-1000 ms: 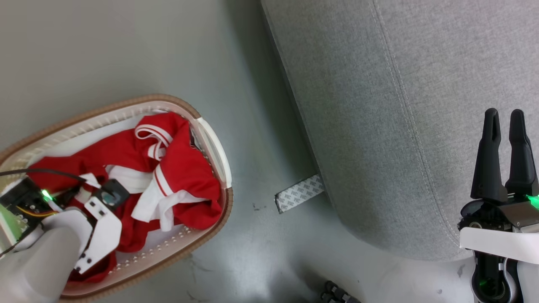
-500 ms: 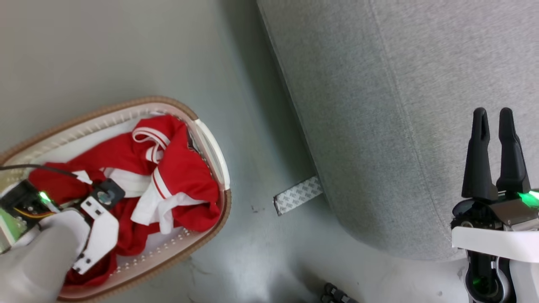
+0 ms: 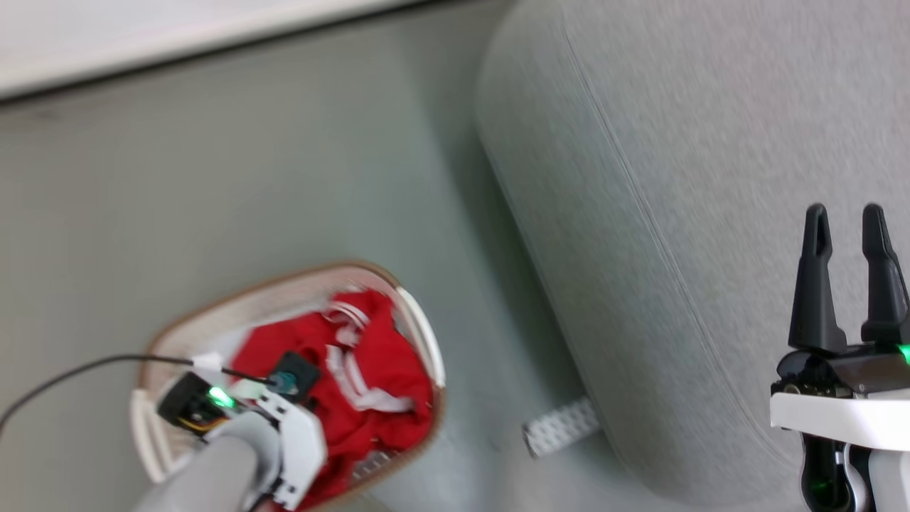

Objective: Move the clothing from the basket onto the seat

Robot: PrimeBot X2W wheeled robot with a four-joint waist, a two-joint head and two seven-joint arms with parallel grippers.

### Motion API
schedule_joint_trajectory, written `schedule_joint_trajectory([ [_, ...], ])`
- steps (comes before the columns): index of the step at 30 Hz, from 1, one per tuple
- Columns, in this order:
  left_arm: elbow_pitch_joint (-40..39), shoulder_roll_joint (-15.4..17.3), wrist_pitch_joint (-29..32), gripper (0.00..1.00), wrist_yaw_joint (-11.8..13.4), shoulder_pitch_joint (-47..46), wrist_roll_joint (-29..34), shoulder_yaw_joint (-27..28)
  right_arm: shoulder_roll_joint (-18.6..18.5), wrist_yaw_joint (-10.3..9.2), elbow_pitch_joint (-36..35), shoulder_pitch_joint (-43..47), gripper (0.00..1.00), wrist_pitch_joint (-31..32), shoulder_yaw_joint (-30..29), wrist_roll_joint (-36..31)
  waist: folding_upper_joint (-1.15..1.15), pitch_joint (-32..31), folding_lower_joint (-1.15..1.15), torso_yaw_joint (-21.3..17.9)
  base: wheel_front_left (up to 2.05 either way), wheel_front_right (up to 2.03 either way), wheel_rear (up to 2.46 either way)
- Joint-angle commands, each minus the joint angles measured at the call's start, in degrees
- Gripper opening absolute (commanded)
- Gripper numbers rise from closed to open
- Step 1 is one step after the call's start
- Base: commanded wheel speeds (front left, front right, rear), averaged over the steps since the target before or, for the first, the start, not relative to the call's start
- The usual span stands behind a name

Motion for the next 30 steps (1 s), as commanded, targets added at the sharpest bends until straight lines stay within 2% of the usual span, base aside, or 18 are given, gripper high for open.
schedule_joint_trajectory([
  [1,0.5,-1.4,-1.7,0.00,0.0,1.1,-1.2,0.4,-0.1,-0.12,0.4,1.1,1.00,-0.1,-0.7,-0.5,0.00,-8.1,0.01,6.4,0.00,0.00,0.00],
  [6,0.8,-6.5,-6.2,0.00,-0.4,2.6,-5.7,1.7,-0.1,-0.12,1.2,3.0,1.00,-0.1,-2.2,-3.4,0.00,-15.8,0.01,13.4,0.00,0.00,0.00],
  [13,-2.9,-9.2,-8.6,0.00,-0.4,4.2,-11.4,3.0,-0.2,-0.12,2.5,5.0,1.00,-0.1,-2.2,-4.9,0.00,-21.3,0.01,19.2,0.00,0.00,0.00],
  [21,-13.0,-7.9,-9.3,0.00,-0.4,3.7,-18.1,3.4,-0.1,-0.12,3.7,7.8,1.00,-0.1,-2.0,-5.5,0.00,-25.2,0.01,24.5,0.00,0.00,0.00],
  [26,-20.9,-6.6,-8.2,0.00,-0.4,3.4,-21.2,5.3,-0.2,-0.12,4.4,9.2,1.00,-0.1,-1.3,-5.2,0.00,-27.1,0.01,26.0,0.00,0.00,0.00],
  [30,-28.7,-5.5,-5.9,0.00,0.9,2.8,-23.1,7.0,-0.1,-0.12,4.6,10.0,1.00,-0.1,-0.4,-5.0,0.00,-27.9,0.01,26.4,0.00,0.00,0.00],
])
